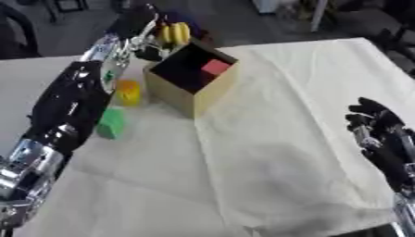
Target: Pick up objects on the table and place them in the box.
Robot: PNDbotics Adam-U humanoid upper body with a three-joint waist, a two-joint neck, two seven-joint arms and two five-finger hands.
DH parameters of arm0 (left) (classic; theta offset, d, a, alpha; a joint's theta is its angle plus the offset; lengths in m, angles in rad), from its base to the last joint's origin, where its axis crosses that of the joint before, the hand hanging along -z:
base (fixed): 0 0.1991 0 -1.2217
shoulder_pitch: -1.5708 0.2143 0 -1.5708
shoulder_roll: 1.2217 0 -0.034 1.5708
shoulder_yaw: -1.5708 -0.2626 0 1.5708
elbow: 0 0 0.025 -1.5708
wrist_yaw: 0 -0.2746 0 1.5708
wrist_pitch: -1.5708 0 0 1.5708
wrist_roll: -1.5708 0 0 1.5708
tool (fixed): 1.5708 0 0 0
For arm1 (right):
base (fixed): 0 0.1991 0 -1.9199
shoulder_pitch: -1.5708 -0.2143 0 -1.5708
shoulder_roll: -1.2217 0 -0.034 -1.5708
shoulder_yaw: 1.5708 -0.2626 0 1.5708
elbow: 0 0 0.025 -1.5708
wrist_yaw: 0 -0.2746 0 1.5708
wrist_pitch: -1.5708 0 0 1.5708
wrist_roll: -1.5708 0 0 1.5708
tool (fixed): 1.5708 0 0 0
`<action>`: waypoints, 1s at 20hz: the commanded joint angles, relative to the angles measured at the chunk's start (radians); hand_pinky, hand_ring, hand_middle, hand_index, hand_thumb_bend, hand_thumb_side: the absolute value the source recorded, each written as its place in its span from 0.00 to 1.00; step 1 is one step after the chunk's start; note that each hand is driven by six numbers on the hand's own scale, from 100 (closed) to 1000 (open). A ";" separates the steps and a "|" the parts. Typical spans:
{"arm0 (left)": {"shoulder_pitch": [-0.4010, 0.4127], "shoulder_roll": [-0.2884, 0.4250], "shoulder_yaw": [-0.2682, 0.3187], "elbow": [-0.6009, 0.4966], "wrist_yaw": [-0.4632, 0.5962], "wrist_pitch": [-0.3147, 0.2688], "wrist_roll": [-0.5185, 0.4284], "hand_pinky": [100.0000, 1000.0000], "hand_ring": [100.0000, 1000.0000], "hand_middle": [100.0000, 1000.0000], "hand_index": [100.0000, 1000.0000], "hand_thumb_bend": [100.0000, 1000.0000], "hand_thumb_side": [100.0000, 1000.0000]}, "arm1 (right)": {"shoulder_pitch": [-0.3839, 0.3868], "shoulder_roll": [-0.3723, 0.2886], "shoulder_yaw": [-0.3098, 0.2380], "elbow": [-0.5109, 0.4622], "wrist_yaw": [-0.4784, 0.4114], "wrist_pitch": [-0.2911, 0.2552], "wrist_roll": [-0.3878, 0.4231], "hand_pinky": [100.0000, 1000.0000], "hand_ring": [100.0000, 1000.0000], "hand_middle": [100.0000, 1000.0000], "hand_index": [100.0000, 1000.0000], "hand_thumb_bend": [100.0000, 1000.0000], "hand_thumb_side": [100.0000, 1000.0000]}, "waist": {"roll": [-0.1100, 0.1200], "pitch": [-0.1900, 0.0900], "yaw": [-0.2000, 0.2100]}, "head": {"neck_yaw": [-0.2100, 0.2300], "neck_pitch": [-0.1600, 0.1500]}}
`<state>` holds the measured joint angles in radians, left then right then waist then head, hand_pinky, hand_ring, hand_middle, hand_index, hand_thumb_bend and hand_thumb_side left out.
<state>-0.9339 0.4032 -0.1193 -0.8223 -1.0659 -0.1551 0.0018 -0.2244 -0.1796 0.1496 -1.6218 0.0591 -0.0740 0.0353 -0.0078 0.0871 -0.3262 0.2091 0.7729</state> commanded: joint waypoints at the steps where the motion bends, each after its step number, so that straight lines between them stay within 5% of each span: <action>1: -0.027 0.015 0.008 -0.005 -0.021 -0.017 -0.058 0.75 0.75 0.75 0.86 0.54 0.31 | -0.014 -0.003 0.000 -0.013 -0.006 -0.002 0.003 0.76 0.78 0.76 0.89 0.00 0.39 | 0.005 -0.003 0.000 | 0.003 -0.003; 4: -0.027 0.025 0.012 -0.018 -0.018 -0.032 -0.106 0.80 0.79 0.81 0.90 0.60 0.46 | -0.014 -0.003 -0.001 -0.013 -0.005 -0.002 0.003 0.76 0.78 0.76 0.89 0.00 0.39 | 0.004 -0.006 0.003 | 0.003 -0.003; 6: -0.027 0.034 0.018 -0.036 0.005 -0.038 -0.129 0.80 0.79 0.81 0.90 0.59 0.48 | -0.013 -0.003 0.000 -0.013 -0.005 -0.002 0.003 0.76 0.78 0.76 0.89 0.00 0.39 | 0.004 -0.008 0.005 | 0.003 -0.003; 12: -0.039 0.090 0.032 -0.099 0.115 -0.049 -0.286 0.77 0.74 0.75 0.88 0.40 0.25 | -0.010 -0.005 -0.003 -0.011 -0.002 -0.002 0.002 0.76 0.78 0.76 0.89 0.00 0.39 | 0.005 -0.014 0.014 | -0.001 -0.003; 20: -0.030 0.134 0.072 -0.006 0.045 -0.006 -0.574 0.74 0.71 0.74 0.87 0.44 0.23 | -0.009 -0.007 -0.004 -0.007 -0.001 -0.003 0.001 0.76 0.78 0.76 0.89 0.00 0.39 | 0.006 -0.019 0.023 | -0.008 -0.003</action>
<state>-0.9444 0.5034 -0.0667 -0.8363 -1.0030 -0.1656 -0.5334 -0.2209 -0.1792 0.1492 -1.6191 0.0591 -0.0744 0.0380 -0.0078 0.0861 -0.3041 0.2038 0.7729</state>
